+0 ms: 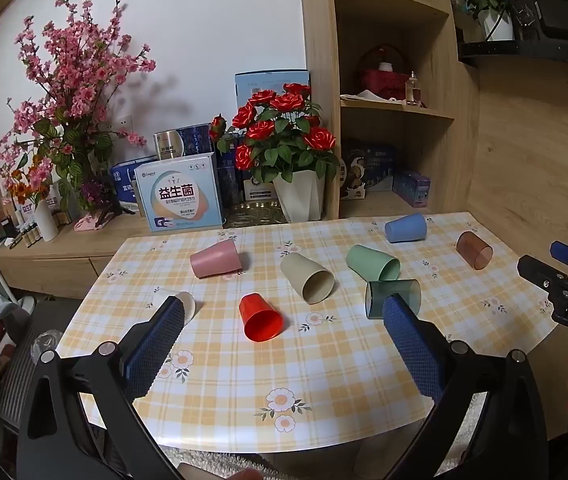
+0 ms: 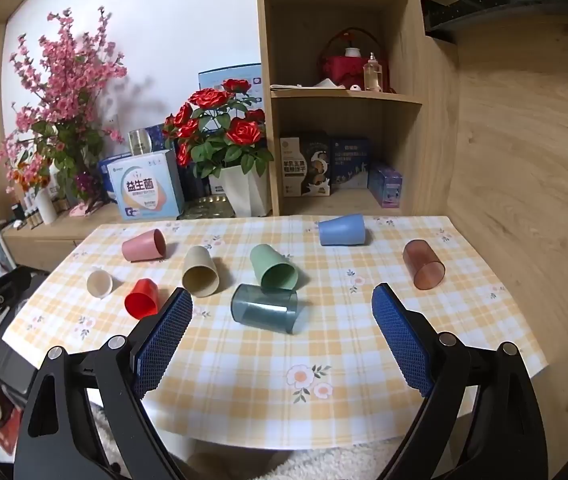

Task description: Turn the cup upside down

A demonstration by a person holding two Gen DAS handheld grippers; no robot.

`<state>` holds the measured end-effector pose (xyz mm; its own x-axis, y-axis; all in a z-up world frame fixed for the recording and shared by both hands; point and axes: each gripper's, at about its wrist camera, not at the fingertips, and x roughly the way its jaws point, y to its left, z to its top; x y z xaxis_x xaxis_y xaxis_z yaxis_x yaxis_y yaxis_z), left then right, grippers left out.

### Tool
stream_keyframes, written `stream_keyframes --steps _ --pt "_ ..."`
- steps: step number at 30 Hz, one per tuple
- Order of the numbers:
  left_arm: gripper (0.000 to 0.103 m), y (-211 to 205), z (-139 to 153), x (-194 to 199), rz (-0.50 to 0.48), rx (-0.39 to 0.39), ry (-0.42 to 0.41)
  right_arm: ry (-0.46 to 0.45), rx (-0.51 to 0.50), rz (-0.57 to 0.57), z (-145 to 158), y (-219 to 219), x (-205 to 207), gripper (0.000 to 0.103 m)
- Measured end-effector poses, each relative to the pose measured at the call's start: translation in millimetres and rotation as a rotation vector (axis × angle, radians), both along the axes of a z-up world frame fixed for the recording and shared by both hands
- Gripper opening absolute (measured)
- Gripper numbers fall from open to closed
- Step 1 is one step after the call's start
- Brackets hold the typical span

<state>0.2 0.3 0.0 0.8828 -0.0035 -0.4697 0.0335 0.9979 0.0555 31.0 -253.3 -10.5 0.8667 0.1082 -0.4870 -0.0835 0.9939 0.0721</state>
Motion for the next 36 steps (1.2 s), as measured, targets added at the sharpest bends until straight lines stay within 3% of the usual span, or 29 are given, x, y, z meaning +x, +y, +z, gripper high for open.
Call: stream_keyframes --steps 36 --pt "0.097 -0.3 0.1 -0.5 0.0 0.004 -0.001 -0.002 -0.003 -0.001 -4.5 -3.0 -0.1 0.088"
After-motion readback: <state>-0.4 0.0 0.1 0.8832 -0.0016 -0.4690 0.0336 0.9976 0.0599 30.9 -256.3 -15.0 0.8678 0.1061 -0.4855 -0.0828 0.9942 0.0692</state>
